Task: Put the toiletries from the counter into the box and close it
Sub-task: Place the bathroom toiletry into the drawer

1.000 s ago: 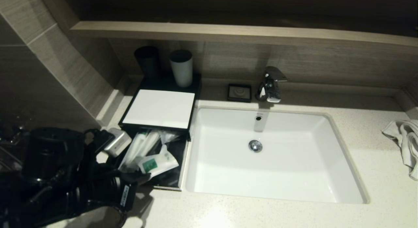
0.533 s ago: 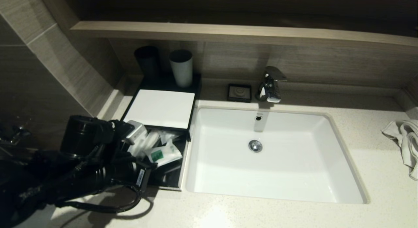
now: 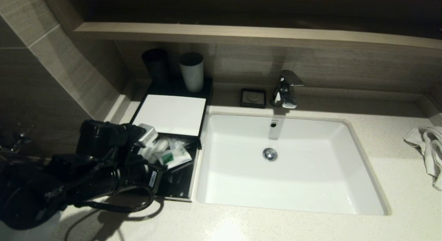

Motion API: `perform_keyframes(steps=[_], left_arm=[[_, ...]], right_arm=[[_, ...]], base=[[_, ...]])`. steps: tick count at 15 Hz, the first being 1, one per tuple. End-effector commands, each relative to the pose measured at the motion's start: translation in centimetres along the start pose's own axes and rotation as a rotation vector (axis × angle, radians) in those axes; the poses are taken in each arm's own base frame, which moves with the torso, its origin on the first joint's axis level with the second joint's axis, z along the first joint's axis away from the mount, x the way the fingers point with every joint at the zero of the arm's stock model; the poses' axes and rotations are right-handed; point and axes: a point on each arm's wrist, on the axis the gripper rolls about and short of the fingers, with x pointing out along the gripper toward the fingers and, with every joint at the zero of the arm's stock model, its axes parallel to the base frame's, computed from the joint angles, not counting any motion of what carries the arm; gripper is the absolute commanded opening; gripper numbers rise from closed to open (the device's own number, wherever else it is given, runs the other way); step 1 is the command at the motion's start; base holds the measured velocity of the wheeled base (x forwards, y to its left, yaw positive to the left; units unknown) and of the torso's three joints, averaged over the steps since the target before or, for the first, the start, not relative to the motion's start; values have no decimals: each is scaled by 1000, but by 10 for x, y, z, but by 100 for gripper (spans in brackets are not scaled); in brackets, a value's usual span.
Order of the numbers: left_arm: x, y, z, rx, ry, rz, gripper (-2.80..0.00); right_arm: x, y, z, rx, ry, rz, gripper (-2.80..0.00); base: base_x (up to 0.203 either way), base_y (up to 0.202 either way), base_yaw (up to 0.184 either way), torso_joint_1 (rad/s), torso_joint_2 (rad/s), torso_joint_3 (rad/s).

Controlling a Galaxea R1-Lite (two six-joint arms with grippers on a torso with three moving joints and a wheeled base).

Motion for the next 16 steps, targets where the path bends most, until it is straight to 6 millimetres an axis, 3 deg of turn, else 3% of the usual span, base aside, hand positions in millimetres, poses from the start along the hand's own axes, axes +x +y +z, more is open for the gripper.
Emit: perform_keyframes(steps=[1, 5, 6, 12, 16], left_arm=[[0, 0, 2, 2, -8, 0, -280], [0, 0, 2, 2, -13, 0, -280], [-1, 0, 2, 3, -18, 1, 0], [-3, 0, 10, 6, -51, 4, 0], [-21, 8, 24, -1, -137, 39, 0]], right_arm=[[0, 0, 0, 1, 2, 0, -280], [0, 0, 0, 1, 2, 0, -280], [0, 0, 0, 0, 2, 0, -280], [0, 0, 0, 1, 2, 0, -280], [0, 0, 0, 0, 2, 0, -280]], base=[[0, 0, 0, 0, 0, 0], [0, 0, 0, 0, 0, 0], [0, 0, 0, 0, 0, 0], [0, 0, 0, 0, 0, 0], [0, 0, 0, 0, 0, 0]])
